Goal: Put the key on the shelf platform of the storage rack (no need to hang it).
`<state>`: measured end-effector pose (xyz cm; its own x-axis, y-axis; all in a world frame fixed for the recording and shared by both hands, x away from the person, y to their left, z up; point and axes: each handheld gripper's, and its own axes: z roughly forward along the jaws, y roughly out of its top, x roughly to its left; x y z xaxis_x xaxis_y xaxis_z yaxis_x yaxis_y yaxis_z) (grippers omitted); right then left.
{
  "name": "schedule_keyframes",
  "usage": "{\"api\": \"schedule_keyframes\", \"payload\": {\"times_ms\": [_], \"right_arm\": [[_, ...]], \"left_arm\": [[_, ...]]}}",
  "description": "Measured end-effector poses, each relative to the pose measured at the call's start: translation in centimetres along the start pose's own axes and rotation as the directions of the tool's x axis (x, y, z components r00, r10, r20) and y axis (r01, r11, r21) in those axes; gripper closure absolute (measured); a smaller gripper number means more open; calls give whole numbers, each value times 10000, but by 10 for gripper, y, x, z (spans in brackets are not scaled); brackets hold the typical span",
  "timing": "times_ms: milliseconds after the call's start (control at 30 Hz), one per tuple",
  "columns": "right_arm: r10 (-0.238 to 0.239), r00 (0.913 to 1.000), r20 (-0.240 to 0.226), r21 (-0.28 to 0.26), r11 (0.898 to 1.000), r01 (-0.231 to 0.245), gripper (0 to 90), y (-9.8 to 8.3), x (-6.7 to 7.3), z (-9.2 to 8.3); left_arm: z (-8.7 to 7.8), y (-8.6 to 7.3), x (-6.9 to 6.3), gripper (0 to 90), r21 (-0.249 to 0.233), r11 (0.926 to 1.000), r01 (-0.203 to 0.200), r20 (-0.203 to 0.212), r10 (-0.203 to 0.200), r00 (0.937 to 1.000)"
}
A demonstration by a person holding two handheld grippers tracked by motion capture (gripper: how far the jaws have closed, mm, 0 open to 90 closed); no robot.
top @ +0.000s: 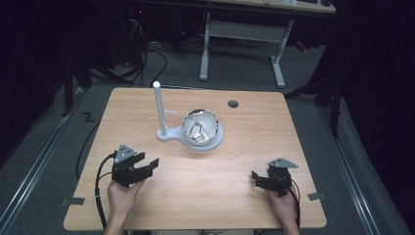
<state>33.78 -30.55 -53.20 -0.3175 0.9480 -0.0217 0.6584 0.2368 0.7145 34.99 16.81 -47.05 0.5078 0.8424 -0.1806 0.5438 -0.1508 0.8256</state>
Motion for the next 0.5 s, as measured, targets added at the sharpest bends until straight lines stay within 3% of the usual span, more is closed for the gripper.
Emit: {"api": "schedule_keyframes", "payload": {"times_ms": [500], "right_arm": [[20, 10000, 2, 4, 10000, -20, 225, 0, 0, 0]], "left_arm": [[5, -20, -1, 391, 305, 9995, 124, -176, -119, 9998]]}}
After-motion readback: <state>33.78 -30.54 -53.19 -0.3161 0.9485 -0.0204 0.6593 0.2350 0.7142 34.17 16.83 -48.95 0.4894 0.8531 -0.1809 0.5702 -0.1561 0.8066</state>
